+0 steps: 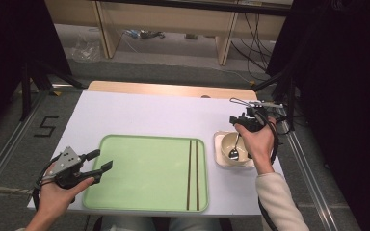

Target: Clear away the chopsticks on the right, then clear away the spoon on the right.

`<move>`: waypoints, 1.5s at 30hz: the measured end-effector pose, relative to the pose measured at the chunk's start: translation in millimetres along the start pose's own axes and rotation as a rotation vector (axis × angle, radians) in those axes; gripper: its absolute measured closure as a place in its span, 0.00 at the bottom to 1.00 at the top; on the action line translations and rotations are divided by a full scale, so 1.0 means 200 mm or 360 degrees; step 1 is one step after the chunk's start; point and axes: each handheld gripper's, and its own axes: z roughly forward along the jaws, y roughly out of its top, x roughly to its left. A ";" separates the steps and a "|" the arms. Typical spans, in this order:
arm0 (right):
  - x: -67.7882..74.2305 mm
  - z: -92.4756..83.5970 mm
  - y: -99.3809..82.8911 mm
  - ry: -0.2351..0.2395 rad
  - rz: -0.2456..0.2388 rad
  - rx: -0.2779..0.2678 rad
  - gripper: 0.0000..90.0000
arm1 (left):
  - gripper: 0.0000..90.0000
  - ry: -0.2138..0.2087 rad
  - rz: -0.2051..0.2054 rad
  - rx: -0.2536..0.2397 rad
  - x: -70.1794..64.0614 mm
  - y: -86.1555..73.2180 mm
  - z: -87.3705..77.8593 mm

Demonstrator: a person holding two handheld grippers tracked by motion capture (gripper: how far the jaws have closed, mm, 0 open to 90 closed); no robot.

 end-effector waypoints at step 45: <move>-0.21 0.09 -0.04 -0.0072 0.0057 -0.0007 0.65 | 0.41 0.0001 -0.0008 0.0001 0.00 0.00 0.00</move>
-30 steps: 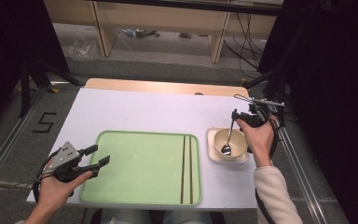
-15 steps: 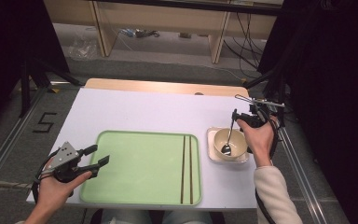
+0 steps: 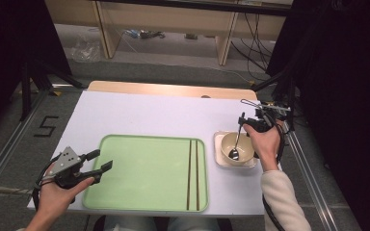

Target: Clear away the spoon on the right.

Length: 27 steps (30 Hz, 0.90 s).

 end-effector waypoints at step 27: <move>-0.01 0.11 -0.05 0.0012 0.0153 0.0122 0.92 | 0.41 -0.0016 0.0035 0.0005 0.00 0.00 -0.01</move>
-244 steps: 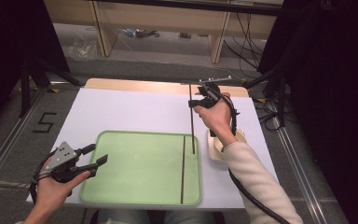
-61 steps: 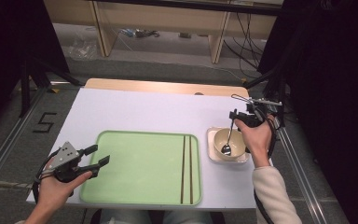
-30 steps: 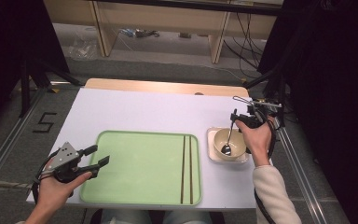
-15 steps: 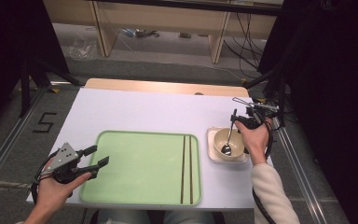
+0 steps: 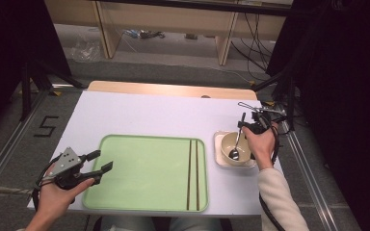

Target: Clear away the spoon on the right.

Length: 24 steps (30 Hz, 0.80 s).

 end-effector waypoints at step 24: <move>0.01 -0.10 0.05 0.0047 -0.0128 -0.0143 1.00 | 0.41 -0.0003 -0.0008 0.0002 0.00 0.00 0.00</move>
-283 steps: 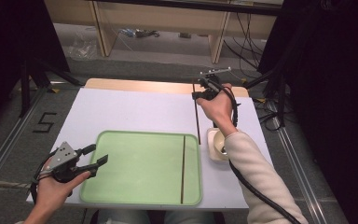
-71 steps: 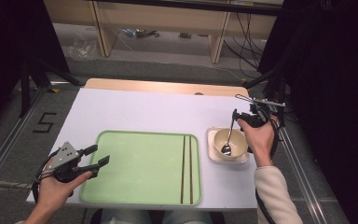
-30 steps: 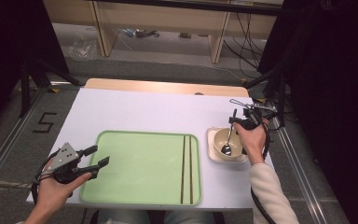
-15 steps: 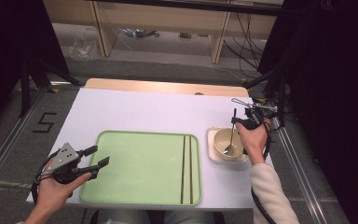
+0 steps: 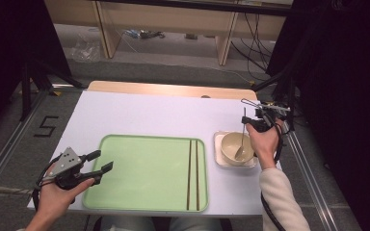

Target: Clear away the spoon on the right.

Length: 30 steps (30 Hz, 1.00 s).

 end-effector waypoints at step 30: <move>0.15 -0.18 0.10 0.0117 -0.0113 -0.0249 1.00 | 0.41 0.0000 0.0007 -0.0001 0.00 0.00 0.00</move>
